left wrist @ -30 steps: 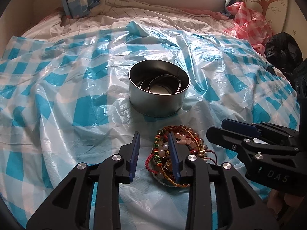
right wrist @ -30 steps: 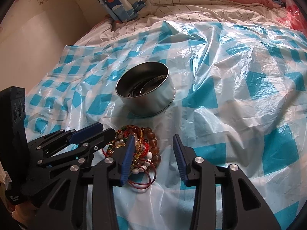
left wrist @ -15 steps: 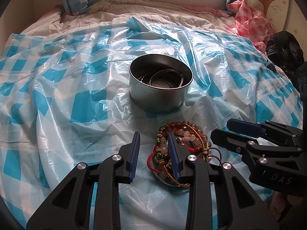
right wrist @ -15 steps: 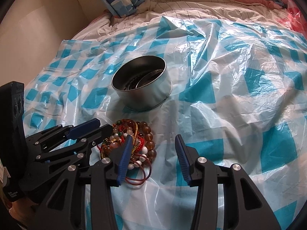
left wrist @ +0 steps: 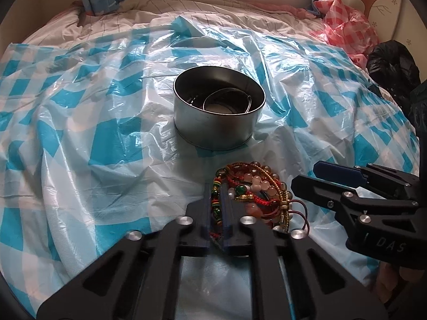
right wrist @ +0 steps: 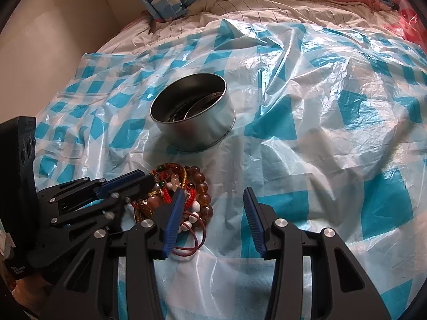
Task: Organize jewelry
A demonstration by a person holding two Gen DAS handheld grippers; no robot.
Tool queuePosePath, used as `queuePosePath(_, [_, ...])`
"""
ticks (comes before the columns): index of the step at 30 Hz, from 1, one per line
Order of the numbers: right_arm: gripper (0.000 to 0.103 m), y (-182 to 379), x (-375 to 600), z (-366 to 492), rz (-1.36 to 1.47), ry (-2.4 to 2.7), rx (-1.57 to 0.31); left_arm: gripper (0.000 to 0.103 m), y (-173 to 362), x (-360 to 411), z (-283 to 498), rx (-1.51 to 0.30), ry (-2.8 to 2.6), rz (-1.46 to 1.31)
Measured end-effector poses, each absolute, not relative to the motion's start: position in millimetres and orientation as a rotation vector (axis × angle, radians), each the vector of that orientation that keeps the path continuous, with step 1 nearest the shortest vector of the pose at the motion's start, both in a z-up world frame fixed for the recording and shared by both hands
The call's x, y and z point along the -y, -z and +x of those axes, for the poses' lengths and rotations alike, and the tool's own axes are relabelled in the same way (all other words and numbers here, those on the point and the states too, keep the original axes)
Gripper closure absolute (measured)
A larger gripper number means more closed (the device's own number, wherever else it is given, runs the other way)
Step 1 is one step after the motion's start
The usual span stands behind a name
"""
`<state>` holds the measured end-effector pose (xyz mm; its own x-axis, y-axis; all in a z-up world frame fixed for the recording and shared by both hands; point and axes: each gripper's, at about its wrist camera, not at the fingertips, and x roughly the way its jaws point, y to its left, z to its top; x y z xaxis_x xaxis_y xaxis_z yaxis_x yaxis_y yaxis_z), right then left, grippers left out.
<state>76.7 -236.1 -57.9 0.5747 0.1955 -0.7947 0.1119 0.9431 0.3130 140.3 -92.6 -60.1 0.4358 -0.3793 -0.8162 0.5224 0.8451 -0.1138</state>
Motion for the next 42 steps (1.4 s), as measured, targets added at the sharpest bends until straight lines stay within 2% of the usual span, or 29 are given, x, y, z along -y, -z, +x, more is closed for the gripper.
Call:
queuePosePath(19, [0.058, 68.6, 218.4, 77.5, 0.303, -0.14, -1.034, 0.098, 28.0, 54.7, 159.6, -0.911, 0.527, 0.017])
queuePosePath(26, [0.058, 57.3, 216.6, 70.9, 0.358, -0.257, -0.986, 0.098, 26.4, 53.5, 161.4, -0.909, 0.528, 0.011])
queuePosePath(37, [0.058, 58.0, 170.4, 70.7, 0.174, -0.353, -1.007, 0.098, 24.6, 57.8, 159.6, -0.907, 0.539, 0.01])
queuePosePath(38, [0.059, 58.9, 169.8, 70.7, 0.164, -0.348, -1.01, 0.098, 23.9, 57.7, 159.6, -0.906, 0.539, 0.008])
queuePosePath(39, [0.07, 59.6, 170.0, 70.2, 0.158, -0.341, -1.011, 0.098, 23.2, 57.4, 159.1, -0.904, 0.54, 0.005])
queuePosePath(40, [0.087, 59.7, 171.9, 70.1, 0.151, -0.328, -1.011, 0.098, 21.9, 56.2, 159.6, -0.902, 0.543, -0.005])
queuePosePath(42, [0.097, 59.1, 178.1, 70.1, 0.172, -0.322, -1.007, 0.098, 19.0, 53.7, 160.4, -0.897, 0.547, -0.024])
